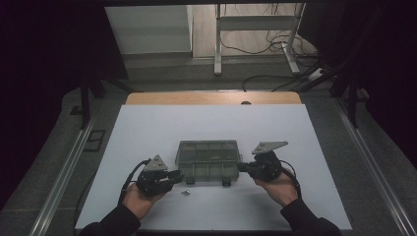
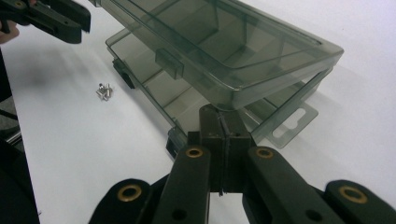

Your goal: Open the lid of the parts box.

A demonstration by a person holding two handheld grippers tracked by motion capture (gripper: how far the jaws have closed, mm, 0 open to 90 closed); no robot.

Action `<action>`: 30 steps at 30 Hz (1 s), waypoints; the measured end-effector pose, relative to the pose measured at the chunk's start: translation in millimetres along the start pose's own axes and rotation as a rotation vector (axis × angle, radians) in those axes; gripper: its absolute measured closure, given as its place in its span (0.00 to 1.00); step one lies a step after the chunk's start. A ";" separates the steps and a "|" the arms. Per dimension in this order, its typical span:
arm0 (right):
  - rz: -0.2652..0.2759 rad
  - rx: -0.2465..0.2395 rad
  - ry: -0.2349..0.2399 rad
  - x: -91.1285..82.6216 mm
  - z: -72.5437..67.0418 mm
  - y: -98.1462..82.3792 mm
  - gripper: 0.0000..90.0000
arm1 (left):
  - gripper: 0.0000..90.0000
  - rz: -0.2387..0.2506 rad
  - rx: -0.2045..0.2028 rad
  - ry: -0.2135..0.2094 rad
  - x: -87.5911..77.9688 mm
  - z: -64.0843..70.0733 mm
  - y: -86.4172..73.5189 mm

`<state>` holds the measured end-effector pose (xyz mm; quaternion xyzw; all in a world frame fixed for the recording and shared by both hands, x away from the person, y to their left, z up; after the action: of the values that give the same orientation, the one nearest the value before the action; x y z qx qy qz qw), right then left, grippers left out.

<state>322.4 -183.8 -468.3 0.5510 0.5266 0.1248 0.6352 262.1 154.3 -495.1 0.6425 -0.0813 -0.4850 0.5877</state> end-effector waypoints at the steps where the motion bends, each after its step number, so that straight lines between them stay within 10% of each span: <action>1: -0.001 0.002 0.001 0.1 0.1 0.7 0.98 | 0.88 0.000 0.000 -0.003 1.2 1.0 0.5; 30: 0.041 -0.014 -0.013 6.5 7.3 21.8 0.99 | 1.00 0.007 0.029 -0.003 39.7 6.9 12.9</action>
<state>340.2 -175.2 -454.8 0.5580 0.5100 0.1380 0.6399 283.6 119.0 -504.2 0.6500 -0.0911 -0.4827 0.5798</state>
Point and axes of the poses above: each handheld gripper's, and its own axes: x roughly forward along the jaws, y roughly out of its top, z roughly to its right, the point moved 1 cm from there along x, roughly forward along the jaws, and after that the axes turned 10 degrees about z, right-handed, at the moved point
